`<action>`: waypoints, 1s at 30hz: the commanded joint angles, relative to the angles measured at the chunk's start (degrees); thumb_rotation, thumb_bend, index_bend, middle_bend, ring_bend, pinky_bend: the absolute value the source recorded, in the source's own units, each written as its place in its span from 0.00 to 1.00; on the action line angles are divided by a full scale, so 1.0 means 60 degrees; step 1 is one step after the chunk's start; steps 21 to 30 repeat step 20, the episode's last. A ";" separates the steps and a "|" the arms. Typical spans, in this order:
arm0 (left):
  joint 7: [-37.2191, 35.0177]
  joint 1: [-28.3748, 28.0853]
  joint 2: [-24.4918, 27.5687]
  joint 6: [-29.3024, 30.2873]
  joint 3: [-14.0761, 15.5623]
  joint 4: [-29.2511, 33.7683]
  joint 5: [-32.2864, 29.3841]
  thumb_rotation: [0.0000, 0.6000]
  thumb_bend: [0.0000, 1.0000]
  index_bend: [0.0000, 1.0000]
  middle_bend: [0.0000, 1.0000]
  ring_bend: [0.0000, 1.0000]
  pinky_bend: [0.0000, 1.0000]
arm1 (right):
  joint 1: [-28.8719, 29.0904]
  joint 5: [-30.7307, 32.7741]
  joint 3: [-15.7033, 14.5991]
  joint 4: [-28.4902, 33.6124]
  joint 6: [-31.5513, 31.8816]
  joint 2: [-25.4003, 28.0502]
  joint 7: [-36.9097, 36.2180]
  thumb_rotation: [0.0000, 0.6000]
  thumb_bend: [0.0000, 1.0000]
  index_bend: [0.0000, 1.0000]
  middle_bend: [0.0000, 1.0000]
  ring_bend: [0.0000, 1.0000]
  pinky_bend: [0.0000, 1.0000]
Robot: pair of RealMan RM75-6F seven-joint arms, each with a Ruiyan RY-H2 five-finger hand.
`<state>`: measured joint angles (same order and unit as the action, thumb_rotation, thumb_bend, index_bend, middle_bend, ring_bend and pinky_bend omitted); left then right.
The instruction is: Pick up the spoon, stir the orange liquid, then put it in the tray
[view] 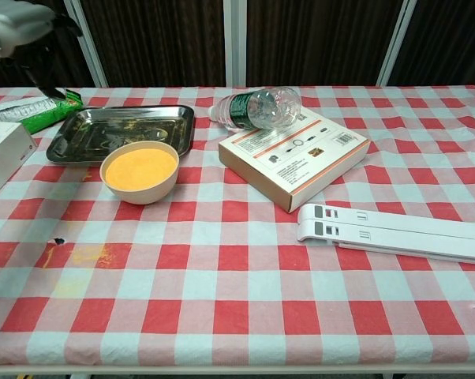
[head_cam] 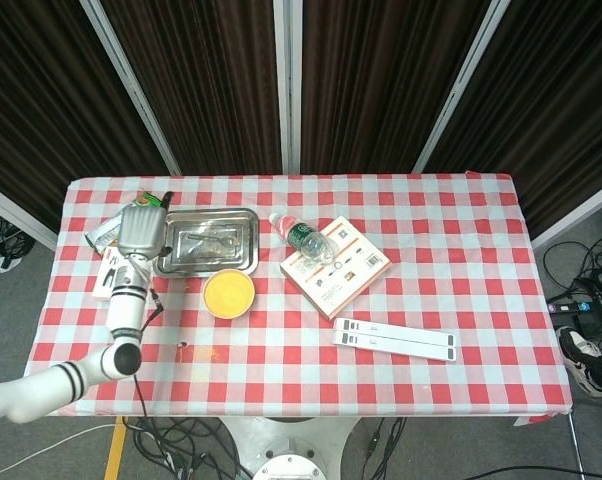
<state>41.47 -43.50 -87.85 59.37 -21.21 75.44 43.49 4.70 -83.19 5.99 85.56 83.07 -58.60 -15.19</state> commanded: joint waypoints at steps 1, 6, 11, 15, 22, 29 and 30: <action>-0.1740 0.1570 0.1557 0.1296 0.0637 0.1594 0.1452 1.00 0.17 0.23 0.50 0.38 0.43 | 0.0030 -0.0055 -0.0027 -0.0027 -0.0048 -0.0006 -0.0034 1.00 0.25 0.14 0.15 0.02 0.06; -0.3576 0.2913 0.2288 0.2236 0.1633 0.1785 0.3056 1.00 0.17 0.24 0.43 0.31 0.33 | 0.0078 -0.0154 -0.0103 -0.0042 -0.0167 0.0006 -0.0097 1.00 0.25 0.14 0.13 0.01 0.06; -0.4403 0.4062 0.2657 0.3232 0.2447 0.2022 0.3868 1.00 0.17 0.24 0.42 0.30 0.29 | 0.0104 -0.0313 -0.0179 -0.0012 -0.0165 -0.0049 -0.0117 1.00 0.26 0.14 0.12 0.00 0.06; -0.4637 0.4923 0.2783 0.4172 0.3014 0.2284 0.4482 1.00 0.17 0.24 0.42 0.30 0.28 | 0.0085 -0.0432 -0.0251 0.0047 -0.0099 -0.0166 -0.0085 1.00 0.25 0.14 0.12 0.00 0.06; -0.4572 0.5716 0.2763 0.5013 0.3403 0.2526 0.4854 1.00 0.17 0.25 0.42 0.30 0.28 | 0.0034 -0.0438 -0.0297 0.0111 -0.0031 -0.0244 0.0064 1.00 0.26 0.14 0.12 0.00 0.06; -0.4572 0.5716 0.2763 0.5013 0.3403 0.2526 0.4854 1.00 0.17 0.25 0.42 0.30 0.28 | 0.0034 -0.0438 -0.0297 0.0111 -0.0031 -0.0244 0.0064 1.00 0.26 0.14 0.12 0.00 0.06; -0.4572 0.5716 0.2763 0.5013 0.3403 0.2526 0.4854 1.00 0.17 0.25 0.42 0.30 0.28 | 0.0034 -0.0438 -0.0297 0.0111 -0.0031 -0.0244 0.0064 1.00 0.26 0.14 0.12 0.00 0.06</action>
